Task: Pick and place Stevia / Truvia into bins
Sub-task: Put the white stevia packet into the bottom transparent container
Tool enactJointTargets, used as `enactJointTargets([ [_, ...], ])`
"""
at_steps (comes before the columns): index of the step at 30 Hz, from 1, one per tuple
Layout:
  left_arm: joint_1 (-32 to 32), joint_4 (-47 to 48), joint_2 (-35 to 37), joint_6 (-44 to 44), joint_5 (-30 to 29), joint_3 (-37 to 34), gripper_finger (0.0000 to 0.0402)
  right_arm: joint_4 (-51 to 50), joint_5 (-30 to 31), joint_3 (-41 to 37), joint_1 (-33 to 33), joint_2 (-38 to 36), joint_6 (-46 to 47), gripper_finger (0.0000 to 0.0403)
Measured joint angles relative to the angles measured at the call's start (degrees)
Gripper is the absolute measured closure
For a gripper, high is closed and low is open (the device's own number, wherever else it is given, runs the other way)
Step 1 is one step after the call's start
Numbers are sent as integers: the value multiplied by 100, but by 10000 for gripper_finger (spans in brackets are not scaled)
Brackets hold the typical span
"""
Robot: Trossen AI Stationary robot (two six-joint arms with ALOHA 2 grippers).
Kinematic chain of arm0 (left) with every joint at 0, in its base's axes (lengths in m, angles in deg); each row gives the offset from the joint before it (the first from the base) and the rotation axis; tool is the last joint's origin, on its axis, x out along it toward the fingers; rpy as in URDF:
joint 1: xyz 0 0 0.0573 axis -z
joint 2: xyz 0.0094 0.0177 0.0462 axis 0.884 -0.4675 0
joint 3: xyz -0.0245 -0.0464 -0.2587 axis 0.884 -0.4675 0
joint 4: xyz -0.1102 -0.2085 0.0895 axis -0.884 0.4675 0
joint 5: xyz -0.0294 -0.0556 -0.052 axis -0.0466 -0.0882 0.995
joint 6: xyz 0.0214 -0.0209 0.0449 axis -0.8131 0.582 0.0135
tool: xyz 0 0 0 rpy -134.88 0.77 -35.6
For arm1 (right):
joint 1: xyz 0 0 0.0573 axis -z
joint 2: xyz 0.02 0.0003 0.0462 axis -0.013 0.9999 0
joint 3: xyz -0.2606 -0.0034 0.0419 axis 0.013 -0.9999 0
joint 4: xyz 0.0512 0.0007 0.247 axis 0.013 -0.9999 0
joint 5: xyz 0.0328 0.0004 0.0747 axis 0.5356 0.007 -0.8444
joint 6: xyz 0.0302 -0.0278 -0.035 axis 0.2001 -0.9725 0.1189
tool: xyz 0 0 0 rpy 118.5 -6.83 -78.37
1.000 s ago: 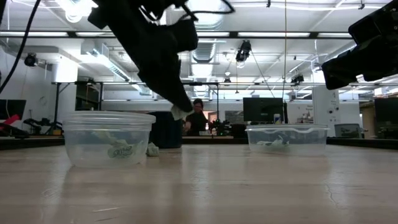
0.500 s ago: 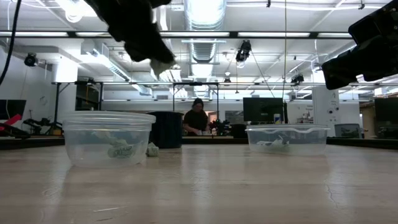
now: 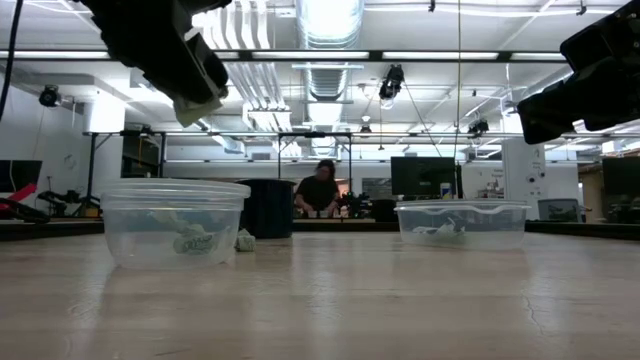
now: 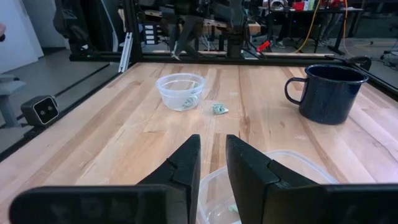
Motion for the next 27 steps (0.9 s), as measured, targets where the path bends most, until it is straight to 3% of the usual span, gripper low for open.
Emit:
enactJointTargets([
  [27,5,-175,5,-20,-17,31,386,0,1,0,0,-2,2,335],
])
